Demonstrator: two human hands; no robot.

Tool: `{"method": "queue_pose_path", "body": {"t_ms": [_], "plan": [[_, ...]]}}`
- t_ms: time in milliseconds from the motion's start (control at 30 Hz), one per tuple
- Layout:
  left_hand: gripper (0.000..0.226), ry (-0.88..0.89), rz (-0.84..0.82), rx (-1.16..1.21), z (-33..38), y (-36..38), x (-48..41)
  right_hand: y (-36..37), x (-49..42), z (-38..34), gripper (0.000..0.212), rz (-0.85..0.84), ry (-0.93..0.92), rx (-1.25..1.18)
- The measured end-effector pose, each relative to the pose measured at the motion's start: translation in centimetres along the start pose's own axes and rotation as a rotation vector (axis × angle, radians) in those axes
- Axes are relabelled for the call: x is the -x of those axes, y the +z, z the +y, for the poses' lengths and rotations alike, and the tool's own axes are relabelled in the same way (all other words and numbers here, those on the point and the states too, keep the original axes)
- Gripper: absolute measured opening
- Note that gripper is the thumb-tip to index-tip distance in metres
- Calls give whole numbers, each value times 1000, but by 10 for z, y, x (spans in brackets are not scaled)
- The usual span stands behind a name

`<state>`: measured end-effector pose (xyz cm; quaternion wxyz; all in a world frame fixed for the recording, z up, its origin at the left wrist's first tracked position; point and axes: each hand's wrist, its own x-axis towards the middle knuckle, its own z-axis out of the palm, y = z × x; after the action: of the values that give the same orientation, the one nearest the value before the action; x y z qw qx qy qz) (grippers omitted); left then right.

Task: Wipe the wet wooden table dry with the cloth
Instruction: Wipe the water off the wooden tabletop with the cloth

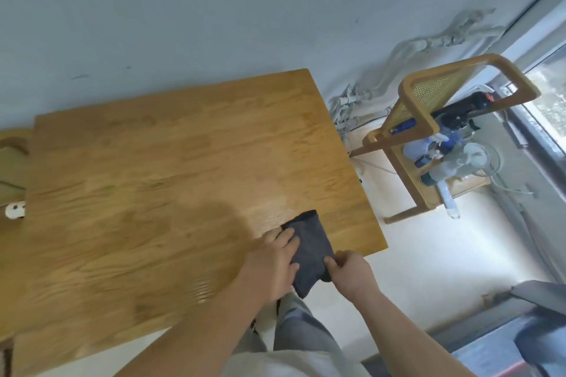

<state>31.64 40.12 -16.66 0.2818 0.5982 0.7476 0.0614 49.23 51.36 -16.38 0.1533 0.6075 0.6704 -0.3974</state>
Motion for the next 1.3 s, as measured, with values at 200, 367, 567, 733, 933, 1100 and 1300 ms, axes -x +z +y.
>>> {"method": "queue_pose_path", "body": {"t_ms": [200, 367, 567, 733, 933, 1100, 1300], "plan": [[69, -195, -75, -23, -31, -21, 53, 8, 30, -34, 23, -61, 209, -685], [105, -29, -61, 140, 4, -23, 59, -4, 41, -69, 29, -206, 227, -1072], [33, -127, 178, 457, 32, -48, 32, -50, 50, -68, 16, -355, 287, -1086], [19, -186, -6, 884, 59, -95, -8, -116, 38, -41, 37, -366, 205, -935], [45, -478, 143, 479, 49, -89, -56, -146, -6, -16, 26, -152, 125, -805], [59, -365, 23, 91, 86, -47, -73, -127, -47, 14, 27, -7, 9, -330], [69, -309, -146, -79, 88, -8, -94, -106, -79, 34, 51, -88, -189, 275]]}}
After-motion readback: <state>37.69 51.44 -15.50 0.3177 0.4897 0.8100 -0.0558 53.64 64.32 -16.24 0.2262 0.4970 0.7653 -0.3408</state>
